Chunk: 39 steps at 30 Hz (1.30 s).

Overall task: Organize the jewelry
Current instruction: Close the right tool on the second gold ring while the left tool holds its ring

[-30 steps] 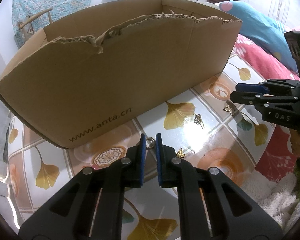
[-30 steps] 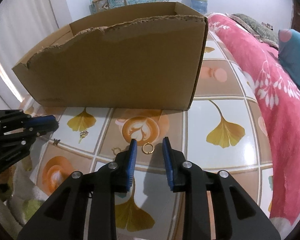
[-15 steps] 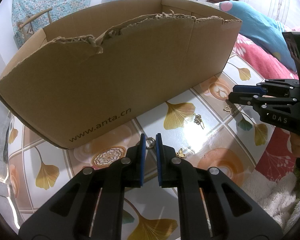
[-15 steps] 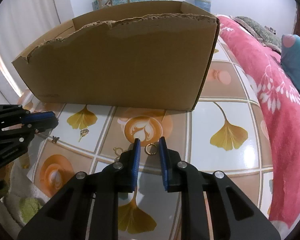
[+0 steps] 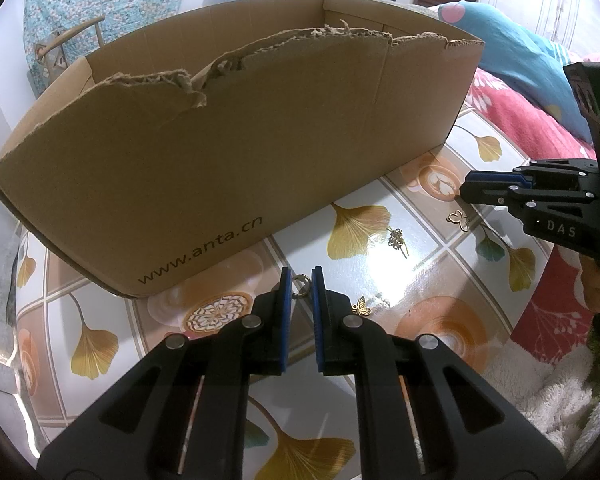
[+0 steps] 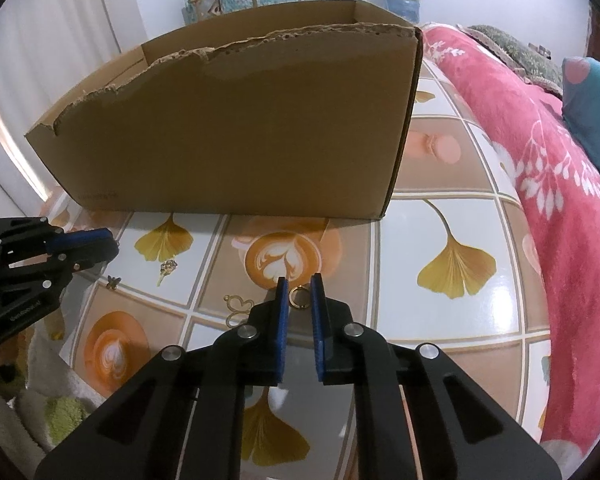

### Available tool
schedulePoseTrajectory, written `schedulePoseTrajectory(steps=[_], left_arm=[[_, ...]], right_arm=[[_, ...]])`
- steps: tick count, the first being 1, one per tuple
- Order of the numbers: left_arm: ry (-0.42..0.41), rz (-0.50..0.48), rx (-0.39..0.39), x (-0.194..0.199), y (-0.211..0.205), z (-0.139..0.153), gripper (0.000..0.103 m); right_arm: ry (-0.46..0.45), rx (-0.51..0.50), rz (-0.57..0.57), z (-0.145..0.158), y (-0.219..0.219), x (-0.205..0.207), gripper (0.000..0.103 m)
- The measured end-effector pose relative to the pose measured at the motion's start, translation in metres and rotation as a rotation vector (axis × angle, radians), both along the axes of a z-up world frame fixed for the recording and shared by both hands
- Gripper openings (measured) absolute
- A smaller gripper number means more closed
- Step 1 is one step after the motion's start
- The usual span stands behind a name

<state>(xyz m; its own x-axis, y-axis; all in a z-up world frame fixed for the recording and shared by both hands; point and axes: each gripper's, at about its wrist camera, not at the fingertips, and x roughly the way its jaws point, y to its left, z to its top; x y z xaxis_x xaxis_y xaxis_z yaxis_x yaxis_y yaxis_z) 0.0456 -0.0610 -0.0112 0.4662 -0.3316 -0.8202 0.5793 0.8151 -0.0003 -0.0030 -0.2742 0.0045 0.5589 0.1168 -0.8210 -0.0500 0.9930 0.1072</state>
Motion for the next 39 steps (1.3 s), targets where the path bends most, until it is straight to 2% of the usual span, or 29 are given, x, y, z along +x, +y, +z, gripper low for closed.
schedulePoseTrajectory(steps=[12, 20, 25, 27, 30, 37, 39], left_arm=[[-0.011, -0.008, -0.006, -0.003, -0.003, 0.003, 0.009], [-0.043, -0.018, -0.015, -0.016, 0.001, 0.010, 0.009], [-0.011, -0.011, -0.021, -0.012, 0.003, 0.007, 0.010], [0.011, -0.005, -0.030, -0.007, 0.004, 0.004, 0.014], [0.039, 0.011, -0.024, 0.000, 0.006, -0.001, 0.015], [0.048, -0.003, -0.016, 0.000, 0.004, -0.001, 0.014], [0.050, 0.001, -0.015, 0.001, 0.003, -0.001, 0.011]], right_arm=[[-0.015, 0.029, 0.000, 0.004, -0.008, -0.002, 0.011], [-0.055, 0.017, -0.001, 0.017, -0.005, -0.010, 0.011], [-0.068, 0.015, 0.008, 0.021, -0.003, -0.015, 0.011], [-0.072, 0.015, 0.013, 0.022, -0.001, -0.016, 0.011], [-0.079, 0.019, 0.015, 0.023, 0.000, -0.018, 0.011], [-0.081, 0.028, 0.001, 0.022, -0.004, -0.017, 0.011], [-0.080, 0.034, -0.001, 0.020, -0.005, -0.016, 0.011]])
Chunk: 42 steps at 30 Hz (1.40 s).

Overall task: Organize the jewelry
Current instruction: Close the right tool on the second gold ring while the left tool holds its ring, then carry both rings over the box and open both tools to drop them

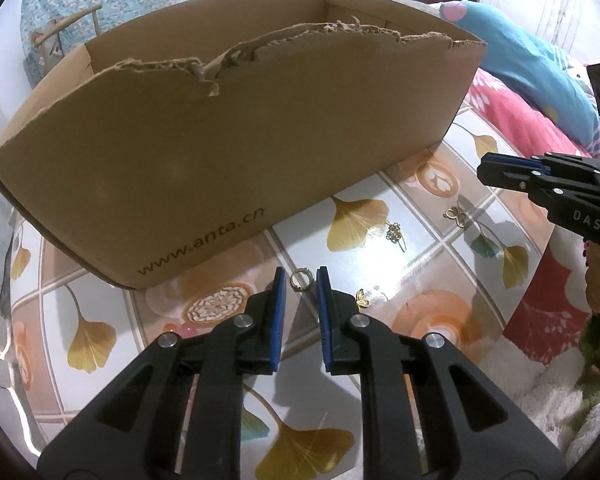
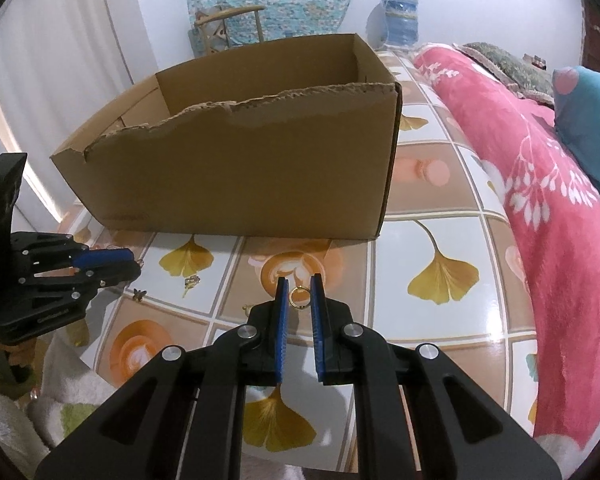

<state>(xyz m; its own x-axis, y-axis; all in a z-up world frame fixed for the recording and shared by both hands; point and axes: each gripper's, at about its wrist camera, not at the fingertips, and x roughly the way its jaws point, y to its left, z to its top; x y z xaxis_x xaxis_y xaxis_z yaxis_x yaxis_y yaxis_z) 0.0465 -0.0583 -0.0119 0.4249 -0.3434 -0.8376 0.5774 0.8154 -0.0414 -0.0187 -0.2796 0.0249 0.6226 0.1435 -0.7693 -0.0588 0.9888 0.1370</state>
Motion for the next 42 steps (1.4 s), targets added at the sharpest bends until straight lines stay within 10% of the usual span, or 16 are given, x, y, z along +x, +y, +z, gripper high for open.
schedulePoseTrajectory(steps=[19, 23, 42], left_arm=[[-0.021, 0.003, -0.024, -0.008, 0.004, 0.006, 0.000], [-0.017, 0.014, -0.049, -0.001, 0.006, 0.008, 0.016], [-0.026, -0.008, 0.048, 0.005, -0.018, -0.002, 0.018]], right_arm=[[-0.024, 0.008, -0.001, 0.006, -0.002, -0.005, 0.011], [-0.033, 0.009, 0.008, 0.009, 0.001, -0.007, 0.011], [-0.025, 0.036, 0.001, 0.002, -0.004, 0.000, 0.011]])
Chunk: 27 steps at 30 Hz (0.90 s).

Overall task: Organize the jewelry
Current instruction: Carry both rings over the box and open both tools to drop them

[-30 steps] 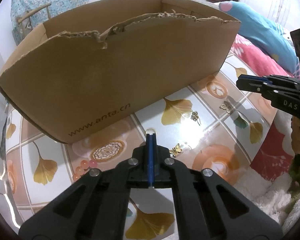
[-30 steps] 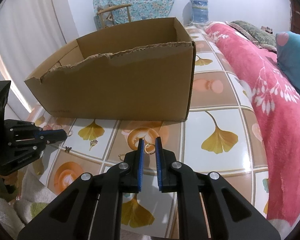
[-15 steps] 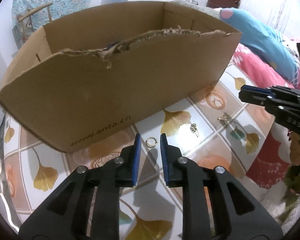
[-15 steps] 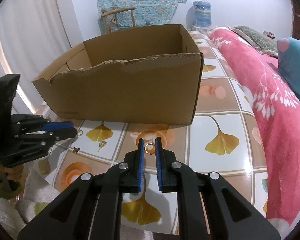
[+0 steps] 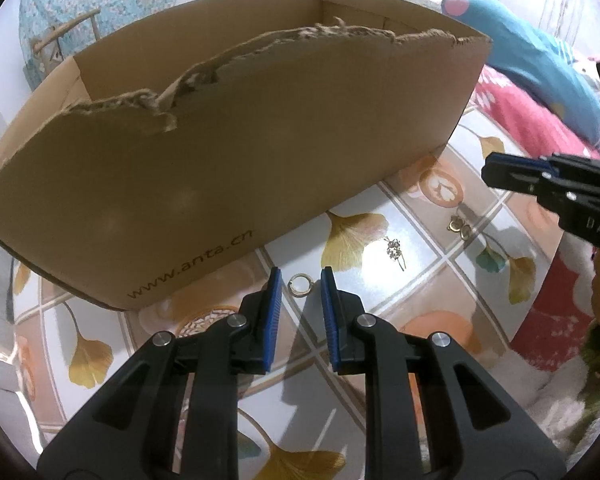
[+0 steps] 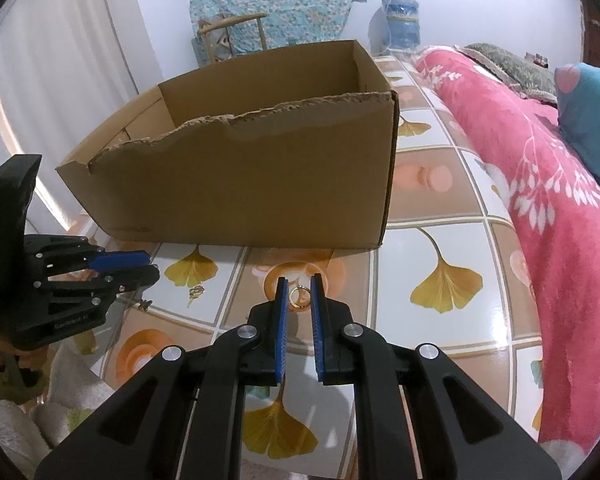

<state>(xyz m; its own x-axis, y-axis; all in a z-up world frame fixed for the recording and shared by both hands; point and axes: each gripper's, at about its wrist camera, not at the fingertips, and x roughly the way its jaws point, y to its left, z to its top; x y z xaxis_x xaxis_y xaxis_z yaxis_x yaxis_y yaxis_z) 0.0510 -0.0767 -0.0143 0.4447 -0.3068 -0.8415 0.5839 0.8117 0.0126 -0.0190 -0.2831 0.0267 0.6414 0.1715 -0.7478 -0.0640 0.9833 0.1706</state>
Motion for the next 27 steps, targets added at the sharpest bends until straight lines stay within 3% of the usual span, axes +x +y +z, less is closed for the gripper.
schedulePoseTrajectory(steps=[4, 18, 21, 27], left_arm=[[-0.002, -0.013, 0.007, -0.003, -0.006, -0.001, 0.011], [-0.043, -0.034, 0.006, -0.018, -0.007, 0.003, 0.011], [-0.055, -0.038, -0.019, -0.025, -0.005, 0.014, 0.011], [-0.116, -0.069, -0.146, -0.039, 0.007, 0.069, 0.011]], right_arm=[[0.003, 0.004, -0.004, -0.001, -0.001, 0.000, 0.011], [-0.022, -0.007, -0.006, 0.007, -0.003, -0.004, 0.011], [-0.037, -0.014, -0.002, 0.013, -0.002, -0.007, 0.011], [-0.115, 0.030, 0.052, 0.050, 0.005, -0.011, 0.011]])
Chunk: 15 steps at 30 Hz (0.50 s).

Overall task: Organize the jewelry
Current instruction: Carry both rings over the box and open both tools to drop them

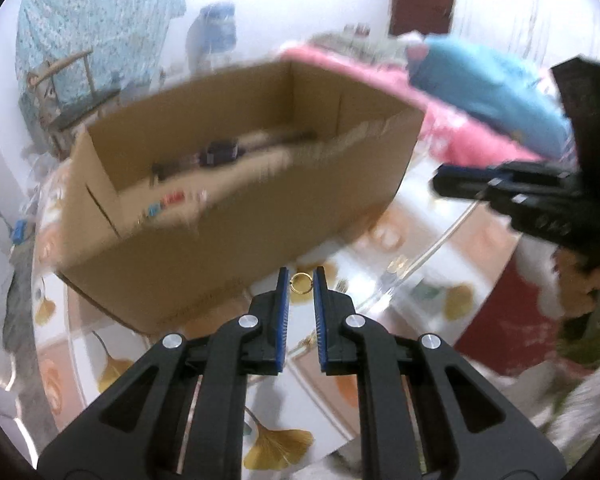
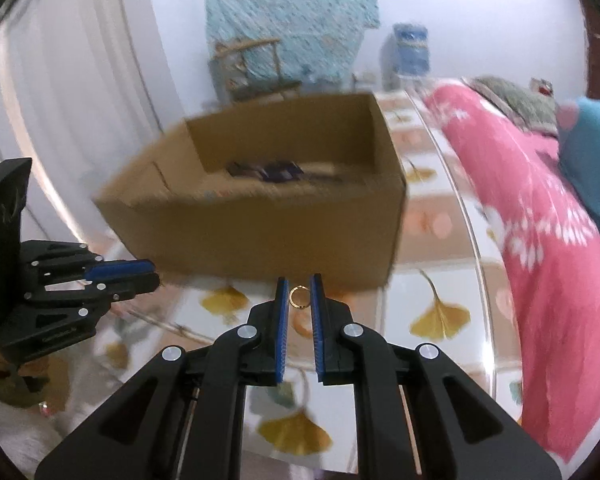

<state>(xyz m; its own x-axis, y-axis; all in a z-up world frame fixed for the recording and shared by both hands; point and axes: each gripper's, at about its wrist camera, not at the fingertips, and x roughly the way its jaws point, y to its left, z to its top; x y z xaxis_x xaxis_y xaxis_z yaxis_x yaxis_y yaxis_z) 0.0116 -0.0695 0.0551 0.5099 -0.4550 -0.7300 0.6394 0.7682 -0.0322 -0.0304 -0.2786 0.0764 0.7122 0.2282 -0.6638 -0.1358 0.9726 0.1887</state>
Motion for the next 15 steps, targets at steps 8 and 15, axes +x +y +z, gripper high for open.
schedulePoseTrajectory(steps=[8, 15], left_arm=[[-0.117, 0.025, -0.100, 0.023, 0.010, 0.059, 0.011], [0.089, 0.040, -0.079, 0.102, 0.007, 0.037, 0.011]], right_arm=[[-0.141, 0.071, 0.161, 0.059, 0.012, 0.044, 0.011], [0.123, 0.144, 0.286, 0.050, 0.014, 0.149, 0.011]])
